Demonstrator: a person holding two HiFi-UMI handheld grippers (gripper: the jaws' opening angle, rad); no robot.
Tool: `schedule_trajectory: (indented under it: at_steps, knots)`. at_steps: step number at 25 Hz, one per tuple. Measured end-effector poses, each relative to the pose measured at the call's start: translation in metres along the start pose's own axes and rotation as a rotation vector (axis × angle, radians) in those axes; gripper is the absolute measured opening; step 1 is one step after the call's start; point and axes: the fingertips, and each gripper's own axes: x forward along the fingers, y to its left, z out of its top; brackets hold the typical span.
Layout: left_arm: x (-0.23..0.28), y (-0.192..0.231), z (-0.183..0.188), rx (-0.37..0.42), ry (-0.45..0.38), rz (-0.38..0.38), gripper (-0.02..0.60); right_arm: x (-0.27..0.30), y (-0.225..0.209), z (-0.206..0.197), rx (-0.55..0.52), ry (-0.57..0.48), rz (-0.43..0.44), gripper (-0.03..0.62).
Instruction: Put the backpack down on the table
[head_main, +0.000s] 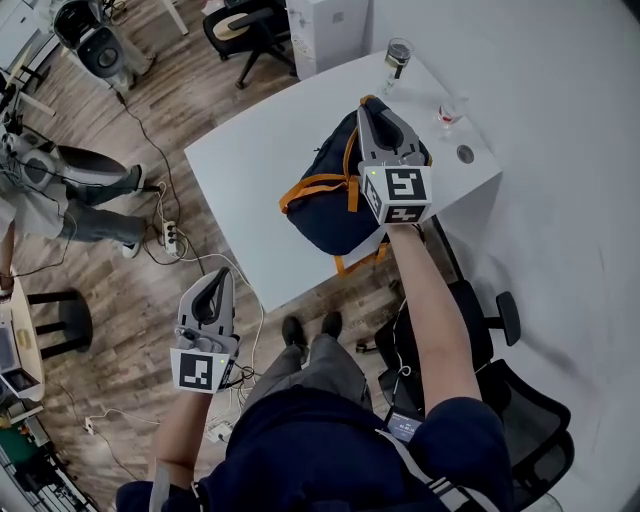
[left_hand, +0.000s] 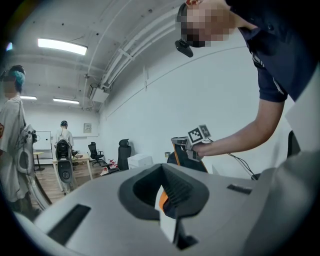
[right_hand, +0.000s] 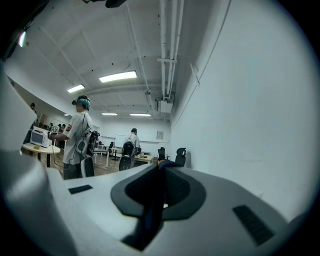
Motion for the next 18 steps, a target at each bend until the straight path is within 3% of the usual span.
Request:
schedule_trajectory:
  at_steps: [3, 18]
  knots:
    - [0.005, -0.002, 0.002, -0.032, 0.010, 0.008, 0.003, 0.001, -0.003, -0.014, 0.008, 0.026, -0.002, 0.025]
    - [0.019, -0.003, -0.004, -0.026, 0.024, -0.007, 0.003, 0.007, -0.022, -0.088, 0.064, 0.181, -0.046, 0.025]
